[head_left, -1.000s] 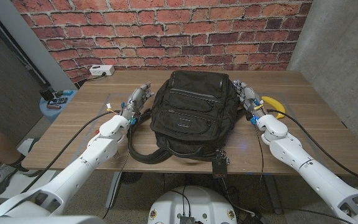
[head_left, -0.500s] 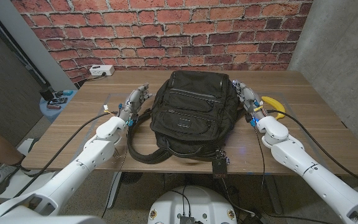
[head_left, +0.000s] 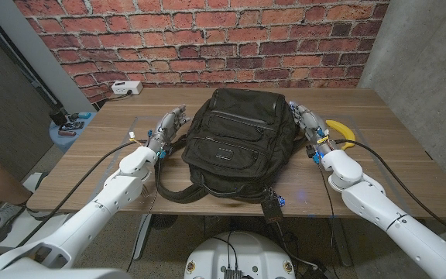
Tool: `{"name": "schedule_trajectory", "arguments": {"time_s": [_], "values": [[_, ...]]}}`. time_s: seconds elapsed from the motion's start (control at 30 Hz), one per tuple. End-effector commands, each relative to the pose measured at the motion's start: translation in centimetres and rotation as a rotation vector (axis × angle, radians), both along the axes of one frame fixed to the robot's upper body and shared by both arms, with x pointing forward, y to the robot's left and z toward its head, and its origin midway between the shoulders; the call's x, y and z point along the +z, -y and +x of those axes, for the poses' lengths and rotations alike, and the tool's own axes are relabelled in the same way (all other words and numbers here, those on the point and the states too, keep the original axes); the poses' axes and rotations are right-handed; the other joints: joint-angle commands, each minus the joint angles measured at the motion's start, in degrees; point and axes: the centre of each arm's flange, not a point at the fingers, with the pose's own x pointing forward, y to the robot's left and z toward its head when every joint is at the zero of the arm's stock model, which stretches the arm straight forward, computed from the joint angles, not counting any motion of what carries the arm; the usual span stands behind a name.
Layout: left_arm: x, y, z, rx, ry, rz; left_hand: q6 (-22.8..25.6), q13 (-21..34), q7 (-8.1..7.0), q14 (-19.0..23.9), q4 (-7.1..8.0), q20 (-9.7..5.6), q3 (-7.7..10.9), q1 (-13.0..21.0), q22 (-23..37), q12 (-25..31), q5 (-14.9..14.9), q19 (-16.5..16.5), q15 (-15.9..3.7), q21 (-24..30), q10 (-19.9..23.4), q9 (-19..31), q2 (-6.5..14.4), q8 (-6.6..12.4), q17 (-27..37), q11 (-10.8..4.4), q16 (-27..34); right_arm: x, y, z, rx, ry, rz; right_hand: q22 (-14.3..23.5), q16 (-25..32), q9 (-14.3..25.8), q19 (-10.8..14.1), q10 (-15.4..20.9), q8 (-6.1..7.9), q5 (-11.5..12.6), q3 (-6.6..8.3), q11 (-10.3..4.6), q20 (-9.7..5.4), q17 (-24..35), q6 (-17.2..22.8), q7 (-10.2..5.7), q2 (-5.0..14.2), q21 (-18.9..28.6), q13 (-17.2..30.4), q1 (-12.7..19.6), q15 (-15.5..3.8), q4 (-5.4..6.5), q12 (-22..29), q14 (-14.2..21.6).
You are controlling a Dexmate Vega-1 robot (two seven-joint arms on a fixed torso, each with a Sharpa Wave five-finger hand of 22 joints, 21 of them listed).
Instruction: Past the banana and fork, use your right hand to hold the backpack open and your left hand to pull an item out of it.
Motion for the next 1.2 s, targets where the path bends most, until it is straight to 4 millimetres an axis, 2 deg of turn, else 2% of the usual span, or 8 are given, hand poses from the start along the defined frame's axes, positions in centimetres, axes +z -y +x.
{"name": "schedule_trajectory", "arguments": {"time_s": [0.03,0.23,0.47,0.73,1.0,1.2], "values": [[-0.5,0.4,-0.1,-0.005,-0.003,0.002,0.4,0.1,-0.02,0.0,-0.38,0.40,-0.05,0.8,0.2,0.1,0.4,0.4,0.42,-0.1,0.0,0.3,0.2,0.00,0.2,0.24,0.1,-0.7,-0.4,-1.3,-0.024,0.008,-0.039,0.2,0.5,0.3,0.6,0.0,0.15,0.4,0.14,0.45,0.17,0.0,0.3,0.18,-0.10,-0.2,0.3,0.8,0.36,-0.56,0.2,-0.1],[-0.7,0.4,-0.1,-0.008,-0.009,0.005,0.4,0.1,-0.05,0.0,-0.49,0.40,-0.06,0.9,0.2,0.1,0.4,0.4,0.46,-0.2,0.0,0.3,0.2,0.00,0.2,0.29,0.1,-0.6,0.1,-1.6,-0.040,0.014,-0.057,0.2,0.6,0.3,0.6,0.0,0.14,0.4,0.14,0.29,0.19,0.0,0.3,0.19,-0.10,-0.3,0.3,0.8,0.36,-0.66,0.2,-0.2],[-0.6,0.3,0.1,-0.014,-0.017,0.018,0.5,0.1,-0.02,0.0,-0.60,0.40,-0.08,1.0,0.2,0.0,0.4,0.5,0.43,-0.4,0.1,0.3,0.2,0.02,0.2,0.19,0.1,-0.3,2.2,-1.6,-0.086,0.016,-0.060,0.2,0.6,0.3,0.6,-0.1,0.10,0.4,0.12,0.05,0.16,-0.1,0.3,0.11,-0.12,-0.6,0.3,0.9,0.35,-0.76,0.2,-0.2],[-0.4,0.5,0.2,-0.019,-0.022,0.026,0.5,0.1,0.05,0.0,-0.77,0.39,-0.09,1.1,0.2,0.0,0.4,0.5,0.37,-0.6,0.1,0.3,0.2,0.04,0.2,0.15,0.1,-0.8,3.3,-2.8,-0.110,0.010,-0.064,0.2,0.6,0.3,0.7,0.0,0.09,0.4,0.12,0.27,0.15,-0.2,0.2,0.10,-0.09,-0.7,0.3,0.9,0.34,-0.86,0.2,-0.3],[-0.3,0.7,0.1,-0.022,-0.023,0.032,0.6,0.1,0.01,0.0,-0.94,0.41,-0.10,1.2,0.3,0.0,0.4,0.6,0.40,-0.8,0.1,0.3,0.2,0.07,0.2,0.00,0.1,-2.1,3.5,-4.5,-0.128,0.006,-0.062,0.2,0.7,0.3,0.8,-0.1,0.09,0.4,0.12,0.16,0.19,-0.2,0.3,0.14,-0.06,-0.9,0.3,1.0,0.36,-0.95,0.3,-0.3],[-0.5,0.7,0.0,-0.025,-0.026,0.032,0.6,0.1,-0.03,0.0,-1.05,0.41,-0.10,1.3,0.3,0.0,0.5,0.7,0.38,-0.9,0.1,0.4,0.2,0.06,0.2,0.14,0.0,-2.8,2.9,-6.1,-0.142,0.012,-0.069,0.3,0.7,0.3,0.8,0.0,0.12,0.4,0.13,0.59,0.16,-0.3,0.3,0.15,-0.02,-1.1,0.3,1.1,0.38,-1.06,0.3,-0.3]]}}
